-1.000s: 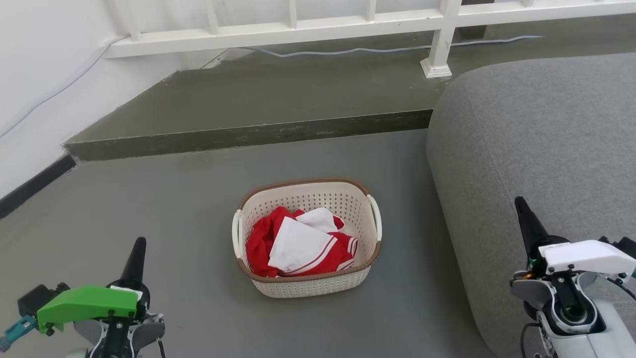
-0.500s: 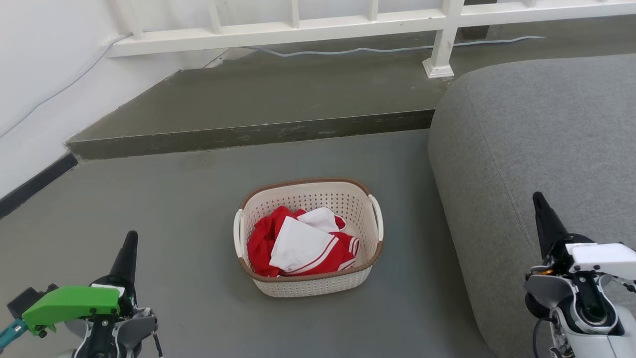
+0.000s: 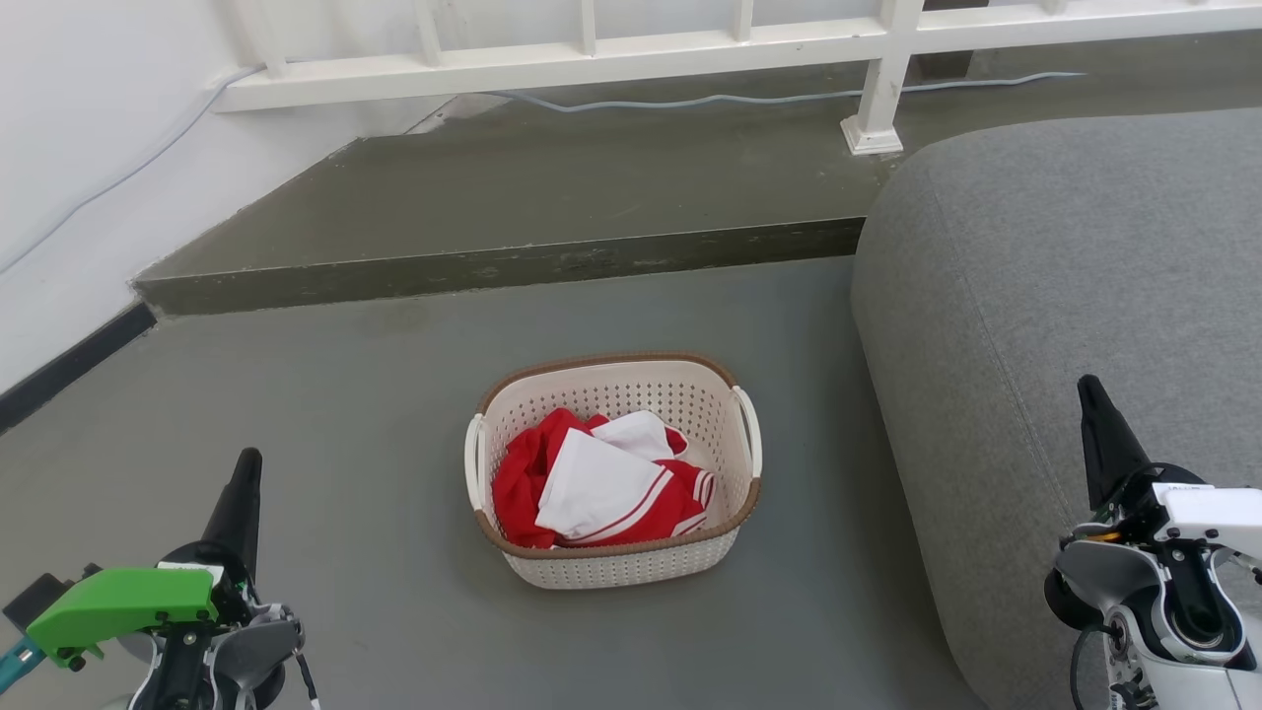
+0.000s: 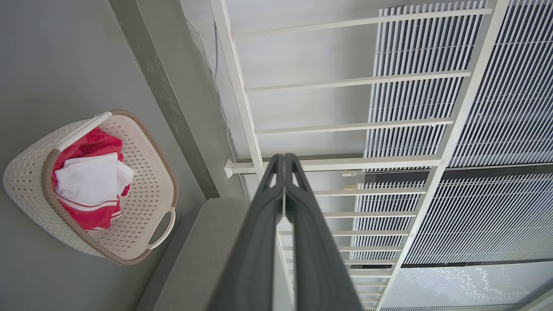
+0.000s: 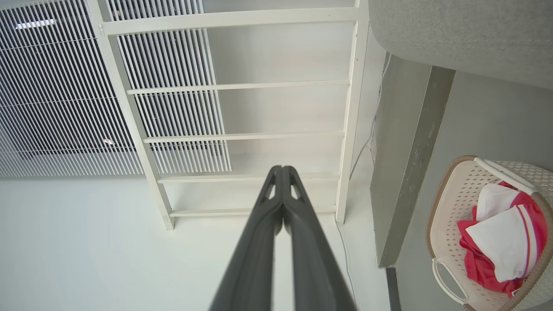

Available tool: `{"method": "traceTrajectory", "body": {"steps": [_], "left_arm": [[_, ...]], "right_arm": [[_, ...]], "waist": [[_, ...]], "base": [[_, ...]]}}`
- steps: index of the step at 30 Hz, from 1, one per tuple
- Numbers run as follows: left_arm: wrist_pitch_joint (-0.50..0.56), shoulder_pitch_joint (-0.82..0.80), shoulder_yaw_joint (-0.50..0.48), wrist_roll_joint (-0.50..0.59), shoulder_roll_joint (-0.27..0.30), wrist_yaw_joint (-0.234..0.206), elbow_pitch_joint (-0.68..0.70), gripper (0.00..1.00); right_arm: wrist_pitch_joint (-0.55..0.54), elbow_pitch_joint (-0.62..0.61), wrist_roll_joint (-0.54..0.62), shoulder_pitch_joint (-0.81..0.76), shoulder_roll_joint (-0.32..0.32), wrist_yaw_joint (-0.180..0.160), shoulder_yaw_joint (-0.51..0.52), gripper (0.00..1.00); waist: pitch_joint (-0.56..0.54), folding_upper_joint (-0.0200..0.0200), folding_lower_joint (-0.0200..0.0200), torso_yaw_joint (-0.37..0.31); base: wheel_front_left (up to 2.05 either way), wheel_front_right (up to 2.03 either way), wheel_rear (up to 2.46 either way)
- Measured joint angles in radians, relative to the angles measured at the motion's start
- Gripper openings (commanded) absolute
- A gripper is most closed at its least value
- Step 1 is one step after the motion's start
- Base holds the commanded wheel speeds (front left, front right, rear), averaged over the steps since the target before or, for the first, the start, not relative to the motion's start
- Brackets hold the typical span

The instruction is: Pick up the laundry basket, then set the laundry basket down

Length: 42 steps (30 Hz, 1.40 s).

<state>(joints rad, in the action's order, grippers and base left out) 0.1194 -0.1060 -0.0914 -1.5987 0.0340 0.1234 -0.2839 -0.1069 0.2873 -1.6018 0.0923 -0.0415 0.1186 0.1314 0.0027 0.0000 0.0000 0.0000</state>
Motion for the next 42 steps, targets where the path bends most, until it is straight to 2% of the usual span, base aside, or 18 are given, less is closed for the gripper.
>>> {"method": "traceTrajectory", "body": {"steps": [42], "left_arm": [[0.000, 0.005, 0.001, 0.000, 0.000, 0.000, 0.003, 0.00]], "right_arm": [[0.000, -0.002, 0.000, -0.001, 0.001, 0.000, 0.001, 0.00]], "waist": [[0.000, 0.0000, 0.0000, 0.000]], "base": [[0.00, 0.00, 0.00]]}}
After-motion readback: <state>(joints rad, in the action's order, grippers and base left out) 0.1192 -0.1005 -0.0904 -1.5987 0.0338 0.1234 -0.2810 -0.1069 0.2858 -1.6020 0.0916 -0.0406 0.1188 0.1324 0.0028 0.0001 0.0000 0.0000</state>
